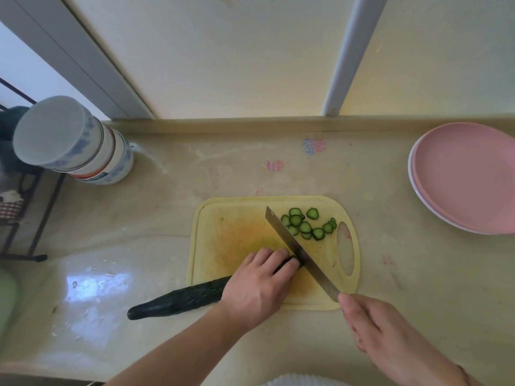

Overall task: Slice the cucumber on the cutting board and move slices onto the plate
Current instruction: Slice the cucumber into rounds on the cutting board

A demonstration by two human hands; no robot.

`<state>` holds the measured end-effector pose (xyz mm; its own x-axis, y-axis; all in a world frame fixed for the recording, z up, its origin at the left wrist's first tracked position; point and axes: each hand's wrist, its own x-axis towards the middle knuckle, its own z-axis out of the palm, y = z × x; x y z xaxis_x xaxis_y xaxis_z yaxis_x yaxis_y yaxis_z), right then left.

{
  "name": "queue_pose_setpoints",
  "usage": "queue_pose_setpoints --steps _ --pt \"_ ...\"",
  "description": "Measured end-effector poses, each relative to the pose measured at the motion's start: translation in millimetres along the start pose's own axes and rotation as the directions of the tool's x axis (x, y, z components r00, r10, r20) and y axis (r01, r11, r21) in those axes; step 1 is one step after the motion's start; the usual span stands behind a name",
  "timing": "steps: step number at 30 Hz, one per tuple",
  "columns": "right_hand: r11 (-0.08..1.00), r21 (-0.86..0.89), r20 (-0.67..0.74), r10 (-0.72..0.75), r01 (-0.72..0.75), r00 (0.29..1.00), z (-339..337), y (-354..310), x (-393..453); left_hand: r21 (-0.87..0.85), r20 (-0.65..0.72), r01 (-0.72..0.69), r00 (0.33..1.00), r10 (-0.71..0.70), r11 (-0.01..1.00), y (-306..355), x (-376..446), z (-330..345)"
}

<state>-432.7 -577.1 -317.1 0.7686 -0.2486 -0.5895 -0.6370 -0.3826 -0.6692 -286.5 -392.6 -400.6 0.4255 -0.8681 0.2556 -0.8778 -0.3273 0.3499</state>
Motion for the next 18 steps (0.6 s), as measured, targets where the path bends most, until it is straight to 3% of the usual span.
queue_pose_setpoints --steps 18 --pt "0.997 -0.075 -0.014 0.007 -0.008 1.000 3.1 -6.7 -1.5 -0.006 -0.011 0.004 1.000 -0.004 1.000 -1.4 -0.9 2.9"
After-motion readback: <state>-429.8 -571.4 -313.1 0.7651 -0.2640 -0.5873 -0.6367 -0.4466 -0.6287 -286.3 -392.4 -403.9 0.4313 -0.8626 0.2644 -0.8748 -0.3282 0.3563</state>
